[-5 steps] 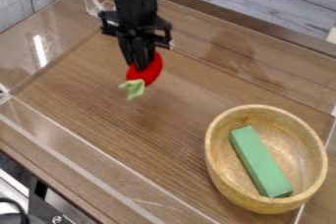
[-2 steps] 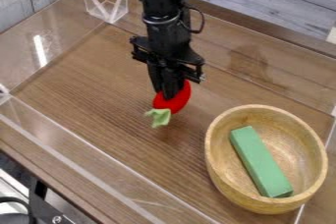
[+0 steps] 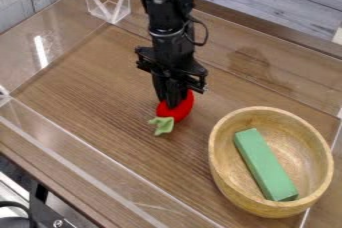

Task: Move the red object to the right side of the table

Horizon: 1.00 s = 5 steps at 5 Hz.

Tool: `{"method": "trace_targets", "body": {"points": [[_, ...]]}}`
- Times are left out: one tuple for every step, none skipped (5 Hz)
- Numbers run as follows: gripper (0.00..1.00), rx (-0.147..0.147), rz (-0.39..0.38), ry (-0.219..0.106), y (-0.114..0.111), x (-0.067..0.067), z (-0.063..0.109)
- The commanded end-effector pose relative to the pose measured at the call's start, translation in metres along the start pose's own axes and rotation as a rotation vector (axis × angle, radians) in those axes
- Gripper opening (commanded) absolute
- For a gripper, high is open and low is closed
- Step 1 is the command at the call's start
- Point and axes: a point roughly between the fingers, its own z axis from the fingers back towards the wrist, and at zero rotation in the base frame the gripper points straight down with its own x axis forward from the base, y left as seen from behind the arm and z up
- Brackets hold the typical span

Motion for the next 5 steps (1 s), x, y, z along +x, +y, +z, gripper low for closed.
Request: {"method": "trace_targets", "body": {"points": [[0.0, 0.015, 0.007, -0.043, 0.009, 0.015, 0.004], [0.0, 0.018, 0.012, -0.042, 0.014, 0.019, -0.001], [0.0, 0.02, 0.016, -0.041, 0.02, 0.023, -0.006], [0.0, 0.021, 0.022, -0.038, 0.025, 0.027, -0.011], [0.0, 0.022, 0.027, -0.031, 0.03, 0.028, -0.016]]}}
